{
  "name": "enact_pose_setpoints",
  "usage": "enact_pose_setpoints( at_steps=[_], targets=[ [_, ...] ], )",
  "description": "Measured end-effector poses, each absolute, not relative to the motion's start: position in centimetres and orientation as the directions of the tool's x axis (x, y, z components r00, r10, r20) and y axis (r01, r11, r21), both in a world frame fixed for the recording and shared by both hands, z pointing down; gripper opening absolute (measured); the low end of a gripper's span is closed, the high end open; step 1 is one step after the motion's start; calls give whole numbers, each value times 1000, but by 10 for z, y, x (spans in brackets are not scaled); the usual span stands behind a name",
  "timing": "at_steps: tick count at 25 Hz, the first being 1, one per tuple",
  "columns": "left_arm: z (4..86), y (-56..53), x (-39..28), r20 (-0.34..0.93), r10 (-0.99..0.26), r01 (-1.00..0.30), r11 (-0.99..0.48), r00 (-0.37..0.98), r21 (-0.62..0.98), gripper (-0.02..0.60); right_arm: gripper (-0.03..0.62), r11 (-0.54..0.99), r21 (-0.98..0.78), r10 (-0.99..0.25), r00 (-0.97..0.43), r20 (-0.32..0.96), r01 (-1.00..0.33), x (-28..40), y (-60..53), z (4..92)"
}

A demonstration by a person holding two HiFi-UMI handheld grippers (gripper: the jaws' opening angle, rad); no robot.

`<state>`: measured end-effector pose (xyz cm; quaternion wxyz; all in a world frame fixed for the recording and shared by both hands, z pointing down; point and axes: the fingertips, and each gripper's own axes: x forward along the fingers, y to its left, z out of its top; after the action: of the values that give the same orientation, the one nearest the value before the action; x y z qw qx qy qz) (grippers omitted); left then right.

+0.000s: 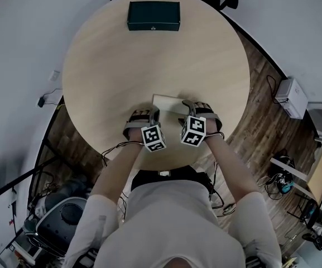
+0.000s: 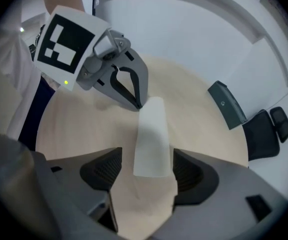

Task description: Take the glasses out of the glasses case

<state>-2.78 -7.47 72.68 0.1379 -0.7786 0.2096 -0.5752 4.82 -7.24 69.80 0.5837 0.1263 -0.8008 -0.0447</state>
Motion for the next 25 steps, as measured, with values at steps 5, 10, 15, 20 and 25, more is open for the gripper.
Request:
enact_pose_setpoints(
  at_steps=[5,10,15,20,25],
  targets=[
    [729,-74,-28,842,-477,-171,-879,252,-446,8,276,971,204,-230,-246,942,-126,48,-82,714],
    [728,-74,-27,848,-469,-174,-883,249,-437,8,276,976,189,-210,-233,949,-113,45,-87,723],
    [727,-75,-28,842,-481,-170,-876,246,-451,8,275,978,184,-203,-234,951,-103,46,-87,727],
    [726,-76,-29,846,-477,-176,-878,240,-445,9,275,986,128,-151,-241,959,-109,44,-91,724],
    [730,-75,-29,845,-481,-176,-876,236,-449,9,275,991,85,-109,-245,963,-107,44,-92,722]
  ],
)
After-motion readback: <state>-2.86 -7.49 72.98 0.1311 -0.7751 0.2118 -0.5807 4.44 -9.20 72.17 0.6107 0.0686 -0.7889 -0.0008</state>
